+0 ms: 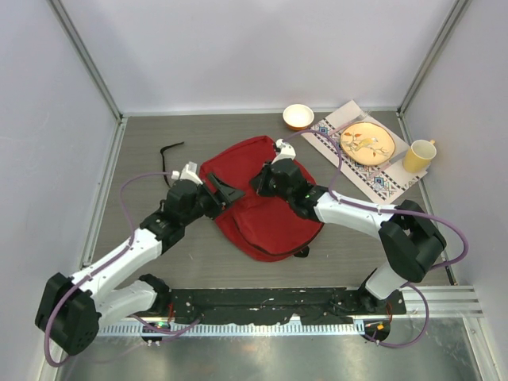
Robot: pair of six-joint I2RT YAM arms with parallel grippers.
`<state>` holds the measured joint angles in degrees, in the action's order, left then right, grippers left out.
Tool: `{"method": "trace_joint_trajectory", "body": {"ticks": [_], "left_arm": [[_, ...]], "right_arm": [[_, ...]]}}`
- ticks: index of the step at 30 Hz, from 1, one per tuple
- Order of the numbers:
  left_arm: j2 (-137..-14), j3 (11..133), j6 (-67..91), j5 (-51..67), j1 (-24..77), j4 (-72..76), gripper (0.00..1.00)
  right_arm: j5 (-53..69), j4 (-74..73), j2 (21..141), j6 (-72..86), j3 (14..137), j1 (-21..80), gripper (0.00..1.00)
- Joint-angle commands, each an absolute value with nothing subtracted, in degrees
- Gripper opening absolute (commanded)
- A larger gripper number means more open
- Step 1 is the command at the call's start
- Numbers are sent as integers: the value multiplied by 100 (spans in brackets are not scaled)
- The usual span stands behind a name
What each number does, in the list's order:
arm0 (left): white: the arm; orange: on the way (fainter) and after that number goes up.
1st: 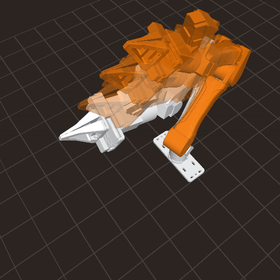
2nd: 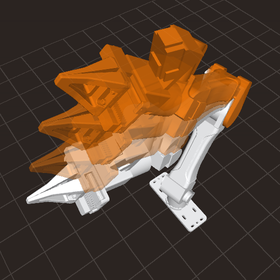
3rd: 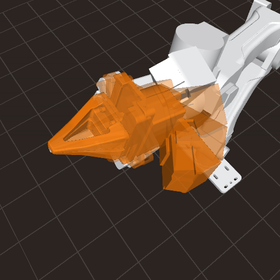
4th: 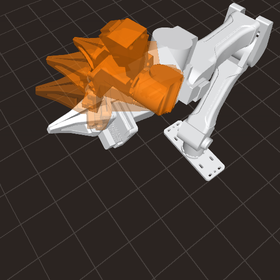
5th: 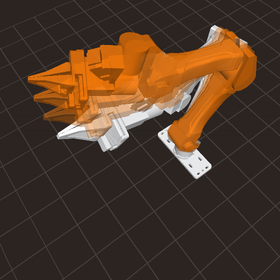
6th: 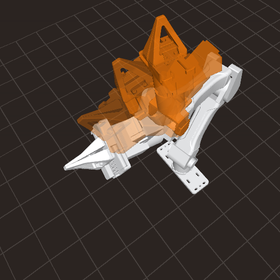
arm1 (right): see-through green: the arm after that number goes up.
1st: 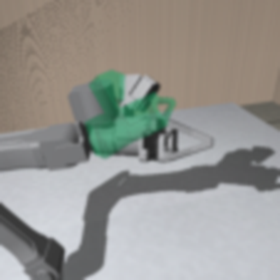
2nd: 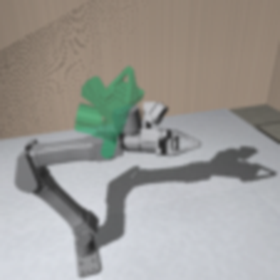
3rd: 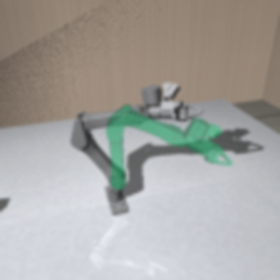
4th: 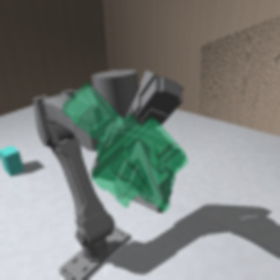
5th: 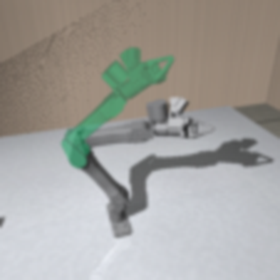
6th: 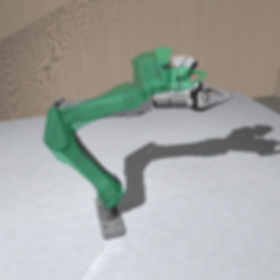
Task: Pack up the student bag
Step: Zip the student bag at the center of the board.
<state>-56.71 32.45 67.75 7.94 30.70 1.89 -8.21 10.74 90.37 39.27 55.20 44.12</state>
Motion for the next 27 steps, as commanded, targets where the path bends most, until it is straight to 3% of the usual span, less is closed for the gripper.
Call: {"method": "trace_joint_trajectory", "body": {"ticks": [1, 11, 17, 27], "left_arm": [[-6116, 3769, 6364, -227, 3436, -219, 70], [-6987, 4719, 5581, -1414, 4069, -1028, 68], [-7418, 4992, 5370, -1529, 4192, -1160, 57], [-7242, 4781, 5221, -1521, 4298, -1125, 55]], "right_arm": [[-888, 1380, 8851, 3894, 5467, 4368, 1], [-870, 1371, 8789, 3885, 5467, 4368, 1], [-844, 1406, 8798, 3911, 5467, 4368, 1], [-826, 1389, 8833, 3929, 5502, 4368, 1]]}}
